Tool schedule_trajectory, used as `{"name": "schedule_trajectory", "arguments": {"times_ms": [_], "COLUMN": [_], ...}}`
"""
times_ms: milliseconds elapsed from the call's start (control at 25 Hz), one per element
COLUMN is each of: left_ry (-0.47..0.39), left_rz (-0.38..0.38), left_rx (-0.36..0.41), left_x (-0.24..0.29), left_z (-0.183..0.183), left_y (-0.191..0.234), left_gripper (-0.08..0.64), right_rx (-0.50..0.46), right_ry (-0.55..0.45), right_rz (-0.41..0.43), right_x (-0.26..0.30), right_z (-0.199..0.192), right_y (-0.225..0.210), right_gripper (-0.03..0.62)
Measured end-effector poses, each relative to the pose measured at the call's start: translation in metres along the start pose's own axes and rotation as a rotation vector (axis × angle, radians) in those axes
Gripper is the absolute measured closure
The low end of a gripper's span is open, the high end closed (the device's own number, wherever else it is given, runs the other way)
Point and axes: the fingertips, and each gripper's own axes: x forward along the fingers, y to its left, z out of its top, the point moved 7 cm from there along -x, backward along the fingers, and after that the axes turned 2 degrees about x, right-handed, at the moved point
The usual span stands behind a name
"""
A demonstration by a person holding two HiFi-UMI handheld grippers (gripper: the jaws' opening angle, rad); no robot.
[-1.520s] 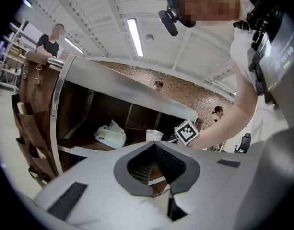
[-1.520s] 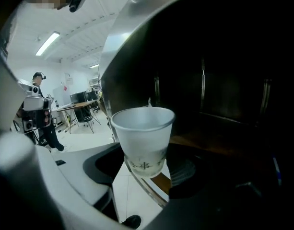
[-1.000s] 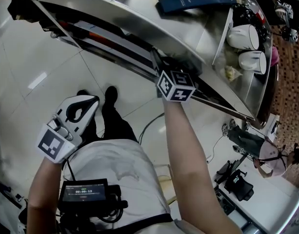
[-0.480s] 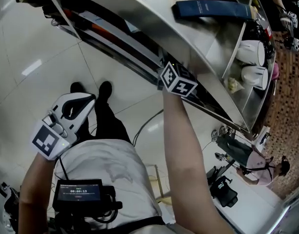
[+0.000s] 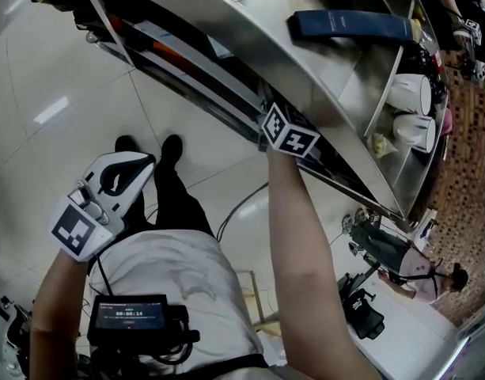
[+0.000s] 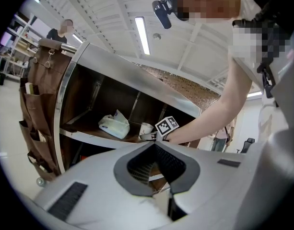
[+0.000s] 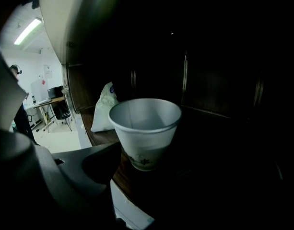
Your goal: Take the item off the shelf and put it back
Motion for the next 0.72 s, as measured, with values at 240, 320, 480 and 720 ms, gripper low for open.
{"name": "schedule_trajectory", "arguments": {"times_ms": [240, 320, 480, 720], "left_ry": [0.007, 0.013, 0.016, 0.031], "left_rz": [-0.032, -0.046, -0.061, -0.055], "left_rx": [-0.002, -0.001, -0.001, -0.005], "left_x": [0.004, 0.005, 0.006, 0.005], "left_z": [-0.001, -0.001, 0.0, 0.001], "left_y": [-0.009, -0.012, -0.015, -0.01], "left_gripper": [0.554, 0.554, 0.554, 0.554], "right_rx": [-0.005, -0.003, 0.001, 0.004], "right_ry": [0.033, 0.033, 0.026, 0.019], "right_rz": [0.0, -0.001, 0.011, 0.043], "right_x": [-0.003, -0.007, -0.015, -0.036], "right_z": [-0.005, -0.007, -0.008, -0.017], "right_y": [-0.001, -0.001, 0.001, 0.012], "right_gripper": [0.233, 0.233, 0.235, 0.235]}}
